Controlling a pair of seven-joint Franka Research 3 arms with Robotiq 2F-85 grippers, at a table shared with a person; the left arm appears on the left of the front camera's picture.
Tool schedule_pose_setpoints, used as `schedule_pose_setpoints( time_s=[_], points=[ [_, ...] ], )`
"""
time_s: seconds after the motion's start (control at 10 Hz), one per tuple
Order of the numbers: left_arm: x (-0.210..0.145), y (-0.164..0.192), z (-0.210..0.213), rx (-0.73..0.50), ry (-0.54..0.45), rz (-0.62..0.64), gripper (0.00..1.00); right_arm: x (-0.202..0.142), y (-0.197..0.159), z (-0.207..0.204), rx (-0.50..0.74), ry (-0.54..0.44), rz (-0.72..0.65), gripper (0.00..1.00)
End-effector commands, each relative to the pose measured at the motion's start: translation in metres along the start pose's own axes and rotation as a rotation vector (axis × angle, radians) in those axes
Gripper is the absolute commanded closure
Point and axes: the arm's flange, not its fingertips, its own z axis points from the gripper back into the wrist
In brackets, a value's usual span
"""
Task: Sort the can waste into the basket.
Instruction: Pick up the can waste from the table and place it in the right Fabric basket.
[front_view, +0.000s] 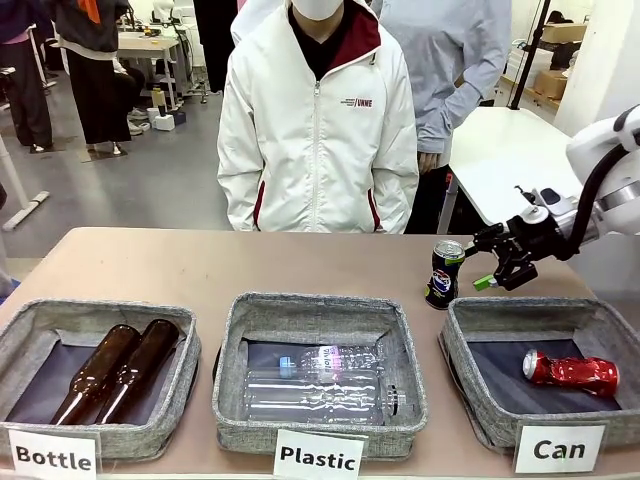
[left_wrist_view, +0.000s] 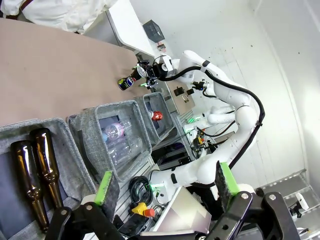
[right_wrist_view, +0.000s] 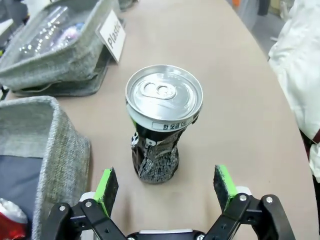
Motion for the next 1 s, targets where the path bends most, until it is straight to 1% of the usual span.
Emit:
schedule_pose_setpoints(
  time_s=[0.0, 0.1, 0.3, 0.4, 0.7, 0.8, 0.9],
  points=[
    [0.001, -0.003, -0.001, -0.016, -0.007, -0.011, 0.0, -0.001, -0.013, -0.008, 0.018, -0.07, 0.003, 0.0],
    [0.001, -0.003, -0.001, -0.016, -0.007, -0.011, 0.0, -0.003, -0.015, -0.014, 0.038, -0.089, -0.011, 0.0],
    [0.001, -0.003, -0.001, -0.016, -0.007, -0.011, 0.0, -0.003, -0.016, -0.023, 0.03, -0.131, -0.028, 0.0],
    [0.001, -0.003, -0.001, -0.016, -0.007, -0.011, 0.0, -0.003, -0.017, -0.027, 0.017, -0.167, -0.038, 0.0],
    [0.001, -0.003, -0.001, -0.016, -0.007, -0.011, 0.0, -0.005, -0.023, -0.042, 0.054, -0.284, -0.087, 0.0],
    [0.001, -0.003, -0.001, -0.016, -0.007, -0.011, 0.0, -0.006, -0.024, -0.044, 0.078, -0.301, -0.098, 0.0],
    [0.001, -0.003, -0.001, -0.016, -0.007, -0.011, 0.0, -0.006, -0.023, -0.044, 0.092, -0.288, -0.096, 0.0]
  ],
)
